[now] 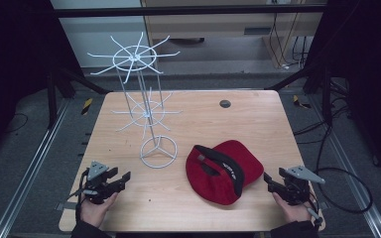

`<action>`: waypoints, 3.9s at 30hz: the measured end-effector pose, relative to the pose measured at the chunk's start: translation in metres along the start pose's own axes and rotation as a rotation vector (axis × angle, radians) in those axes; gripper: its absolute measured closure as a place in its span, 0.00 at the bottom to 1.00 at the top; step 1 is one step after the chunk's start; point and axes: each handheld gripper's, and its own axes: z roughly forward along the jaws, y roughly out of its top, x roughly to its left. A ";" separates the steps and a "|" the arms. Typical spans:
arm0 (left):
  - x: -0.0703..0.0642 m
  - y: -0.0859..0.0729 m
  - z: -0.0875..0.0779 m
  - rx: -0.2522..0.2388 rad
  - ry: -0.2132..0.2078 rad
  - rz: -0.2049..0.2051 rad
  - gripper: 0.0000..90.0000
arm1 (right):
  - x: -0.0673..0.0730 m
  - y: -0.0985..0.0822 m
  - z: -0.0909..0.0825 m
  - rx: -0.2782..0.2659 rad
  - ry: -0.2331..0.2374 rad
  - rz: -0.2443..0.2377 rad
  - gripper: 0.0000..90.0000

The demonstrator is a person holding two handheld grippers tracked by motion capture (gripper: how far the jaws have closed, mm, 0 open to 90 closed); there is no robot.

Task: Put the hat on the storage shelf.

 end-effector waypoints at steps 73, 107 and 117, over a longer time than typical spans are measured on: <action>-0.219 0.036 0.122 0.264 -0.337 0.313 0.97 | 0.012 0.007 0.005 0.042 0.065 -0.064 0.62; -0.181 0.021 0.054 0.126 -0.420 0.327 0.98 | 0.046 0.009 0.046 0.160 0.229 -0.133 1.00; -0.176 0.005 0.051 0.154 -0.440 0.313 0.98 | 0.048 0.010 0.053 0.165 0.205 -0.136 1.00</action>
